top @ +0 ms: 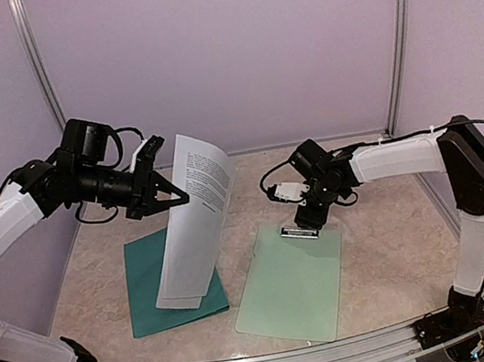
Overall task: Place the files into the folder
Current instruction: Move the folder to the center of the board, then open the folder with files at the center of the board.
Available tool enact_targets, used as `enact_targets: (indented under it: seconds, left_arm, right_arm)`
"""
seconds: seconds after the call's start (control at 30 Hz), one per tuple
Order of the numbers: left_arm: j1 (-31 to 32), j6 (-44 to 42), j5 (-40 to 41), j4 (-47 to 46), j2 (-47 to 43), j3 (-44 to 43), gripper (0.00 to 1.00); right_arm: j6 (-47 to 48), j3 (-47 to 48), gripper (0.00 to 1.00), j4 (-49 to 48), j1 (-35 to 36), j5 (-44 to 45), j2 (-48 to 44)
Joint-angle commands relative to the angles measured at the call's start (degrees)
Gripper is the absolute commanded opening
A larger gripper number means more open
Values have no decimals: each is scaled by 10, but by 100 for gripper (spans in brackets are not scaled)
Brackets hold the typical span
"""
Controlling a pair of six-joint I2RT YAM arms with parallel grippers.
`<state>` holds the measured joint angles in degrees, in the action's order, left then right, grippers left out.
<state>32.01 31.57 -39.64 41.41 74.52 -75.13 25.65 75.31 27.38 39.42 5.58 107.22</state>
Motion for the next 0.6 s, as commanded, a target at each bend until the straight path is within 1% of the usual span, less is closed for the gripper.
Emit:
enact_targets:
  seconds: [0.0,0.07,0.13,0.2,0.37,0.47,0.57]
  left_arm:
    - [38,54,-58,-73,26,-20,0]
    - [50,80,-80,-104,35,-18,0]
    - [47,96,-80,-120,39,-3,0]
    - [29,105,-70,-115,41,19,0]
    - [-41,129,-86,-147,52,125,0]
    - [-53,117,-94,-165,99,167,0]
    - [-43,80,-91,-172,166,181,0]
  right_arm:
    - [-11,-33,69,-24,-21,-44,-18]
    - [-12,-43,69,-31,-26,-54,-24]
    - [-17,-50,70,-36,-31,-55,-26]
    - [-24,-56,70,-38,-37,-54,-27]
    - [-40,-72,69,-51,-49,-55,-41]
    - [-49,-75,70,-48,-61,-53,-47]
    - [-53,-72,70,-42,-64,-44,-48]
